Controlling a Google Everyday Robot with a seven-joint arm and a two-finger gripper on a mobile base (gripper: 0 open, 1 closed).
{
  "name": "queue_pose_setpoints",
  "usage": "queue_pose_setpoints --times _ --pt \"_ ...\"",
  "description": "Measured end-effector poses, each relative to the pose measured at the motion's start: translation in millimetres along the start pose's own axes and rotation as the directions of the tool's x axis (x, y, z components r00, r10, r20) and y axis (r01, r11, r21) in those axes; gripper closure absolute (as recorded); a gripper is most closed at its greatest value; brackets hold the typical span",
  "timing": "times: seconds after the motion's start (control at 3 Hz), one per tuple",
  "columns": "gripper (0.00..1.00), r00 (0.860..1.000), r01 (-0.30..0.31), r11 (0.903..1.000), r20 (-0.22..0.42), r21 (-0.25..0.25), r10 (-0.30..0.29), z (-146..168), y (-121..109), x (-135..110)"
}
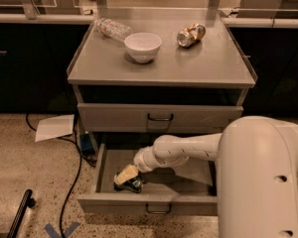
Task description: Pick green can from middle drawer and place on counter
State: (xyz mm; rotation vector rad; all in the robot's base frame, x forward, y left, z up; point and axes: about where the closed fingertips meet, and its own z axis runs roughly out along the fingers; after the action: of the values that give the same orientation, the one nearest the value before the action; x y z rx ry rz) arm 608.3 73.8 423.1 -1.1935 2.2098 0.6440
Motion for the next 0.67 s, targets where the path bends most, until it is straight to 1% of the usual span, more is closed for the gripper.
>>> queue_pose_setpoints --times 0.33,0.67 --pt "0.00 1.000 0.018 0.9998 0.004 0.005 -0.018 14.0 1.1 -8.4" --pt "0.00 1.000 0.023 0.9989 0.008 0.040 -0.024 21.2 3.5 -9.2"
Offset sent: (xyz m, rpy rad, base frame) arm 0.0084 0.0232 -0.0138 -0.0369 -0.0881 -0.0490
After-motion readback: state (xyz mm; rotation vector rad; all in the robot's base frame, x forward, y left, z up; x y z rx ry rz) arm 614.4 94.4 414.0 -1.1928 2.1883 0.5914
